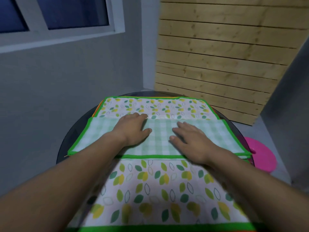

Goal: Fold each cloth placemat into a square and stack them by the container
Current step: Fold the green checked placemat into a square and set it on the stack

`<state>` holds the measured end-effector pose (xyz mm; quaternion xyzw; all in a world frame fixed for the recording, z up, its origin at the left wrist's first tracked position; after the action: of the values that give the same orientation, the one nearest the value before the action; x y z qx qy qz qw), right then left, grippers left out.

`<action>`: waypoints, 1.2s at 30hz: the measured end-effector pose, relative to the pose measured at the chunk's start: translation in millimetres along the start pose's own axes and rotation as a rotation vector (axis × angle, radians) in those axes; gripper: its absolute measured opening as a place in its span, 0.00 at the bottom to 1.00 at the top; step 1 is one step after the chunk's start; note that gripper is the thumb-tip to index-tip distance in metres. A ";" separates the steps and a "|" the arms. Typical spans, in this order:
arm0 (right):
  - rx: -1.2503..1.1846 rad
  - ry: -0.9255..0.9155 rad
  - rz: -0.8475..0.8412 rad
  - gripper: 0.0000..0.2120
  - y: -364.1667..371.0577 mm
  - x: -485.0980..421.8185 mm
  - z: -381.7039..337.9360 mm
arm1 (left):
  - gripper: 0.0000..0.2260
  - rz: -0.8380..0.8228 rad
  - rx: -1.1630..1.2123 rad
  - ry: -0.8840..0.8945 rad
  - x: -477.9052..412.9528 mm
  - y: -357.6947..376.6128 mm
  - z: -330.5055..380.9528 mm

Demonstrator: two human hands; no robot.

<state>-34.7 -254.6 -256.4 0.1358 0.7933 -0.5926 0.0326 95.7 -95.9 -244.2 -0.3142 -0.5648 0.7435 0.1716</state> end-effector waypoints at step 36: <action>-0.172 -0.210 -0.068 0.20 -34.6 136.3 -79.3 | 0.07 -0.140 0.387 0.193 184.6 -73.4 52.6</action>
<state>-165.8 -164.3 -229.8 0.0427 0.8377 -0.5340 0.1068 -83.7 0.5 -216.5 -0.3050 -0.4130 0.7909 0.3329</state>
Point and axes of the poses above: each hand's wrist, its own x-axis away from the middle knuckle, its own y-axis out of the palm, z = x × y, the point moved 6 cm from there along -x, towards the middle knuckle, and after that the axes turned 14 degrees about z, right-handed, at the moved point
